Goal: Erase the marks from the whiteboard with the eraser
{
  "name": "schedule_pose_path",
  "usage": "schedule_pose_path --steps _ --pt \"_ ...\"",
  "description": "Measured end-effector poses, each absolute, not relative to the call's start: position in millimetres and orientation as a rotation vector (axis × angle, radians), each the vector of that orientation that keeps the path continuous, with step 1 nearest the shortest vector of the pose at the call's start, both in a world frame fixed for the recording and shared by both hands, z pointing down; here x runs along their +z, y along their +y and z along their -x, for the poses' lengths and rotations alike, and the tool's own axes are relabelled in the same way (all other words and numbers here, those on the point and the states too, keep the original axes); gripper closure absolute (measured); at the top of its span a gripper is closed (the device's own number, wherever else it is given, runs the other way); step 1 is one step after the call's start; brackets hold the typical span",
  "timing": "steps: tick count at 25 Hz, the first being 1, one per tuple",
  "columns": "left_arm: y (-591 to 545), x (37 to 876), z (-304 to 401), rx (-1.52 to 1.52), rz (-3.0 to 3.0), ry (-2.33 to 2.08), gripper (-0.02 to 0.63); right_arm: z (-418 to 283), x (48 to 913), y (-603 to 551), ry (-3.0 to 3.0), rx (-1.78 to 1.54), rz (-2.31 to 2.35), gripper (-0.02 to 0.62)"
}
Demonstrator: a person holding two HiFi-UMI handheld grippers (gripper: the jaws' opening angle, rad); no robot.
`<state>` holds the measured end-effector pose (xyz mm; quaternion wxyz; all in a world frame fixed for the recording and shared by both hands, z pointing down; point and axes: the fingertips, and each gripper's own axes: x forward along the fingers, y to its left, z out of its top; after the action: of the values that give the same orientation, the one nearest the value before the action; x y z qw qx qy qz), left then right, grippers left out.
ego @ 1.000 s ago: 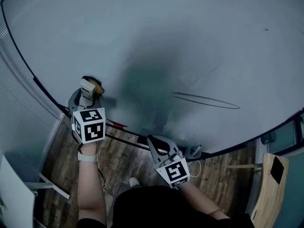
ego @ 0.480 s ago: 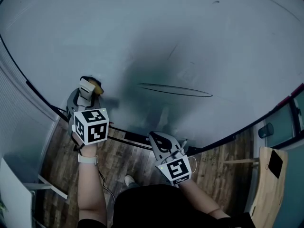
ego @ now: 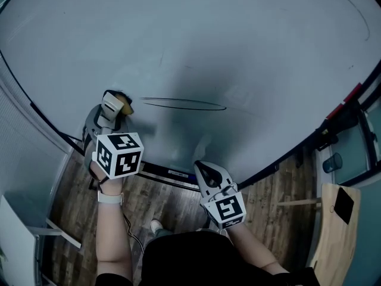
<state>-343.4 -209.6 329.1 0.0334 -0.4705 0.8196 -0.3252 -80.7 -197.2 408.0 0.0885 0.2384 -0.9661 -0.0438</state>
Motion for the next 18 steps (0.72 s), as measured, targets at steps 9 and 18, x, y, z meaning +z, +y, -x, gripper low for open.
schedule_pose_path --steps 9,18 --pt "-221.5 300.1 278.9 -1.103 1.34 2.429 0.356 28.9 397.2 -200.4 -2.883 -0.201 -0.688 0.566" --pt "-231.7 274.7 218.0 -1.196 1.231 2.336 0.356 -25.8 397.2 -202.9 -2.872 -0.185 -0.755 0.566"
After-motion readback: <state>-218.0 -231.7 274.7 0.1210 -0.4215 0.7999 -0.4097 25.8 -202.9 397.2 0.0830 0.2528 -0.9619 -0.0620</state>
